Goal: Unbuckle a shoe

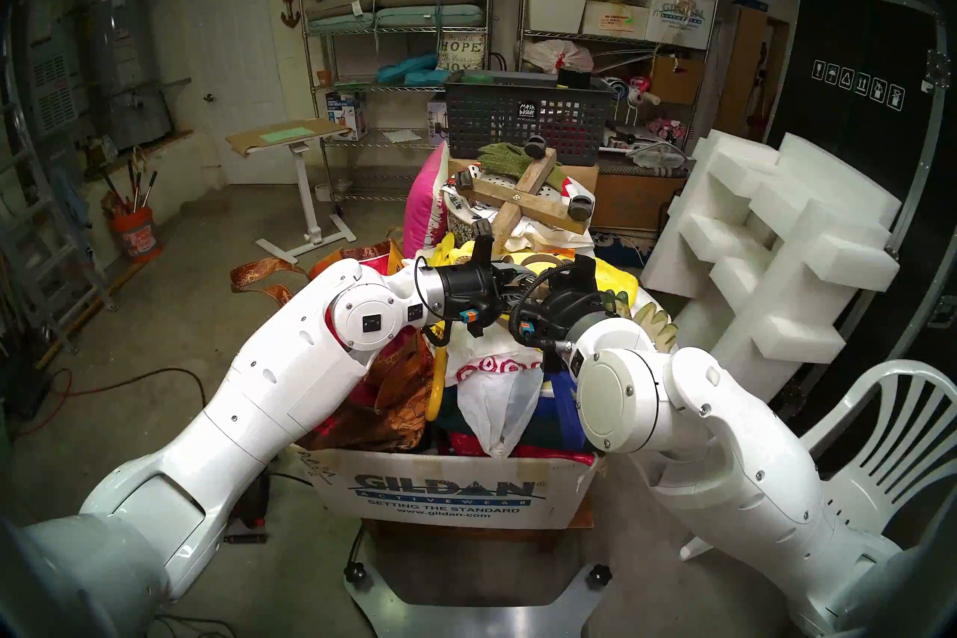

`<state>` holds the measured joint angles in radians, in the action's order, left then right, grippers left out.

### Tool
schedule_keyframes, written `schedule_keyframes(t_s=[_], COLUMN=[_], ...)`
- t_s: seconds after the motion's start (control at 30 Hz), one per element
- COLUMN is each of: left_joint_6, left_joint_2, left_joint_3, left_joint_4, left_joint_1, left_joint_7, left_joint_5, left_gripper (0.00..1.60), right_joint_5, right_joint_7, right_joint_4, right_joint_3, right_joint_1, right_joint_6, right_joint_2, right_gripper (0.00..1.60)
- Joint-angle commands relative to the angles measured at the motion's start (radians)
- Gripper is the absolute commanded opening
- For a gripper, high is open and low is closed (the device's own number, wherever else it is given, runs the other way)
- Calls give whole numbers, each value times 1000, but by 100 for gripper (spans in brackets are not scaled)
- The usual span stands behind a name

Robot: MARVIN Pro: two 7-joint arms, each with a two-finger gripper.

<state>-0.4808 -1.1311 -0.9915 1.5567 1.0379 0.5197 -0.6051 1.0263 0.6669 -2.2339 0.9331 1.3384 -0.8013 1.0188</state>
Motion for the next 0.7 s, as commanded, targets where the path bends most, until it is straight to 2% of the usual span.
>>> schedule_keyframes(t_s=[0.0,0.03,0.1,0.5,0.57,0.67], left_joint_6=[2,2,2,5,5,4], left_joint_2=[-5,-5,-5,-4,-4,-4], left_joint_3=[-10,-10,-10,-12,-13,-13], left_joint_4=[16,16,16,19,20,19], left_joint_1=[-15,-15,-16,-16,-15,-15], left_joint_7=[-4,-4,-2,4,4,4], left_joint_5=[4,4,4,4,5,5], left_gripper=[0,0,0,0,0,0], right_joint_5=[8,9,15,32,31,32], right_joint_7=[-3,-3,-3,5,6,3], right_joint_4=[-7,-6,-3,-2,-2,0], right_joint_3=[-5,-5,-7,9,17,23], right_joint_1=[-17,-16,-17,-17,-15,-10], right_joint_6=[4,4,4,-5,-6,-9], right_joint_2=[10,10,10,1,-3,-6], right_gripper=[87,79,76,79,71,72])
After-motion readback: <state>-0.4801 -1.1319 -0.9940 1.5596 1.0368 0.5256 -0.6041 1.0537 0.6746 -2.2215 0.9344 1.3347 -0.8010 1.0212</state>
